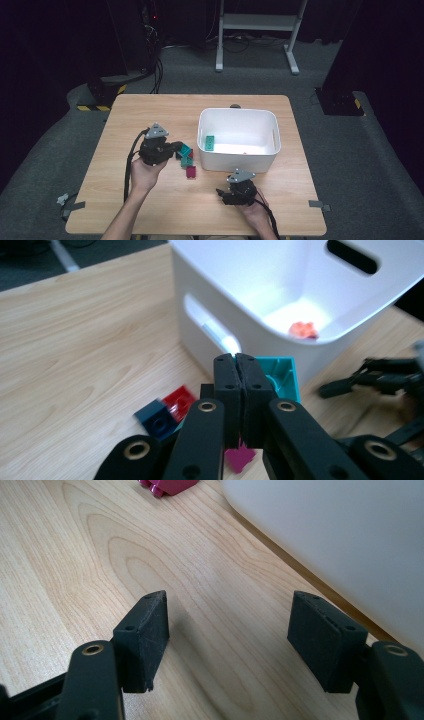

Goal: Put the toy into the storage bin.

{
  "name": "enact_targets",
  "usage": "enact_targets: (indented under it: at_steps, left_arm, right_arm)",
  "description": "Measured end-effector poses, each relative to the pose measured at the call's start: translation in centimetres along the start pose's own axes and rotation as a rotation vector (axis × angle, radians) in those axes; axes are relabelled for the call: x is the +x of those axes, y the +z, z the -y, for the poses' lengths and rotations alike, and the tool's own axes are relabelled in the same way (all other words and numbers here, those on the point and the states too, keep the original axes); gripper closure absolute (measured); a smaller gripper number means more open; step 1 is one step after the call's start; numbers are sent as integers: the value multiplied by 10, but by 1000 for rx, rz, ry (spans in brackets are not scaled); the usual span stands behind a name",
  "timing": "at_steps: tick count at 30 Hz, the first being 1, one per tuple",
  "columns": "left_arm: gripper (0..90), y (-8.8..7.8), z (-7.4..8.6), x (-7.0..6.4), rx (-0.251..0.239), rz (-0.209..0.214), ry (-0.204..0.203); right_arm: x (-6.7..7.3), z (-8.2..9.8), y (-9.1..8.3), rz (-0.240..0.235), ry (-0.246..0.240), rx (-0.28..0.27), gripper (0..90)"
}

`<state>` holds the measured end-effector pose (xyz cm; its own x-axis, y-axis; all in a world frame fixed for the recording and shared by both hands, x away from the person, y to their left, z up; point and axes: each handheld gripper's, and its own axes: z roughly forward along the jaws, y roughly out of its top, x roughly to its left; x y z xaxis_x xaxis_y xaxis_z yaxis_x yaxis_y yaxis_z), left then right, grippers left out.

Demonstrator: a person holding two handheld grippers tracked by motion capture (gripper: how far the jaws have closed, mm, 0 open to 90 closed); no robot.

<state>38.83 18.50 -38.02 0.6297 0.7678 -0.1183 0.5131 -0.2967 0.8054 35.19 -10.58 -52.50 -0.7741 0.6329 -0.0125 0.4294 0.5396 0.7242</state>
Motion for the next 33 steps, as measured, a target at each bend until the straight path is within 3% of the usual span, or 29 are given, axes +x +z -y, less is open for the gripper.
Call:
enact_targets:
  at_steps: [7,11,23,33]
  left_arm:
    - [881,1,-29,-11,-22,25,46]
    - [881,6,-39,-14,-25,41,52]
    - [880,28,-56,-17,-15,71,33]
    - [879,43,-64,-23,-8,79,42]
  right_arm:
    - [0,0,0,1,-1,1,327]
    - [0,0,0,1,-2,1,325]
    - [0,0,0,1,-2,0,325]
    - [0,0,0,0,0,1,325]
